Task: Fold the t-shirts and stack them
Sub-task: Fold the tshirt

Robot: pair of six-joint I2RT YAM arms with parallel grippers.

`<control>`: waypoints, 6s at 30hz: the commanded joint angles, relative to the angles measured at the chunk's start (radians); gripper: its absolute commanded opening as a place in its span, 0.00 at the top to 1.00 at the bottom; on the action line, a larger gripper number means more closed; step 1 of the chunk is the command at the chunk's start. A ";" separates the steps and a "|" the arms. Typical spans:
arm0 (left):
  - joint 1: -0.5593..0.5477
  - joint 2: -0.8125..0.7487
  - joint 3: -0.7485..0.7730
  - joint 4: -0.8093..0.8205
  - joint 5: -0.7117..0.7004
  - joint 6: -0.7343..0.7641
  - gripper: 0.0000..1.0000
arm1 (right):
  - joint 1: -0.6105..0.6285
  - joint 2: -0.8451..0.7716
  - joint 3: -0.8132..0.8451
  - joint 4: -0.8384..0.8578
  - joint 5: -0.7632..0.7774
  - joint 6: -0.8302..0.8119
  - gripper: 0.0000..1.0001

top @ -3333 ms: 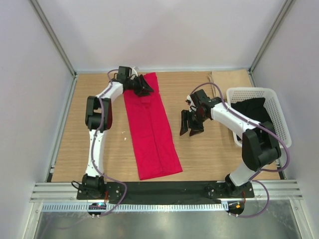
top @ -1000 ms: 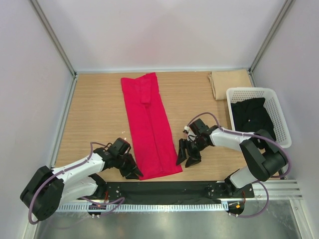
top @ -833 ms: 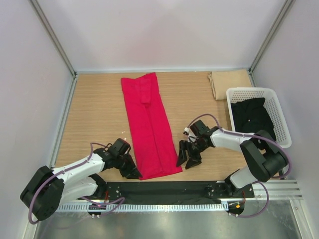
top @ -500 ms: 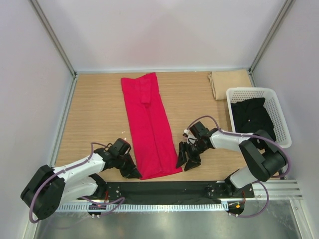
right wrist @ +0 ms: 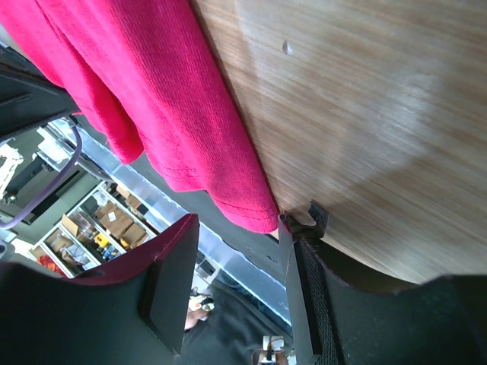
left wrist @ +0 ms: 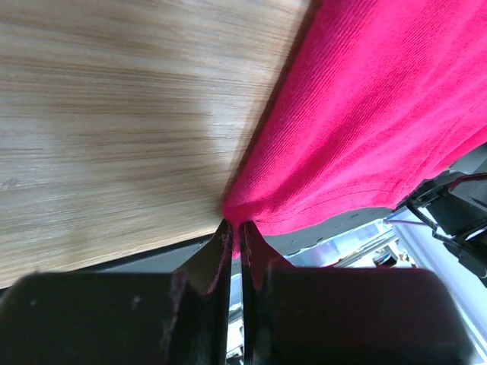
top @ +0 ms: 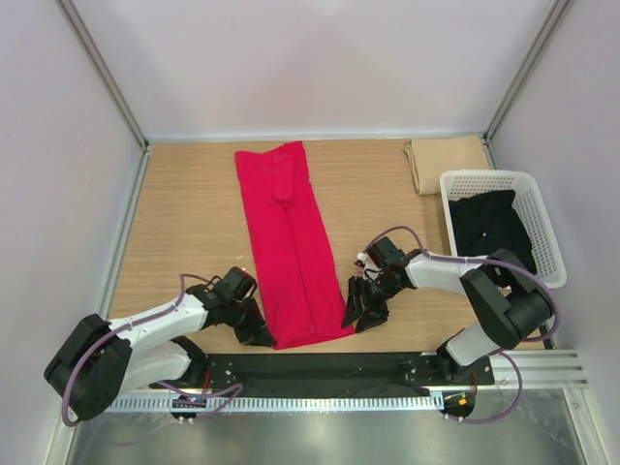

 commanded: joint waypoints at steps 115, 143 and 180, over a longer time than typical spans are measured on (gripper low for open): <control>0.601 0.989 1.280 -0.269 0.032 0.489 1.00 | -0.220 0.973 1.630 -0.294 0.006 -0.007 0.95; 0.600 0.747 1.225 -0.137 0.031 0.498 0.52 | -0.247 0.907 1.717 -0.263 0.064 0.055 0.43; 0.626 1.134 1.165 0.501 0.283 0.333 0.84 | -0.264 1.099 1.510 0.499 -0.097 0.357 0.93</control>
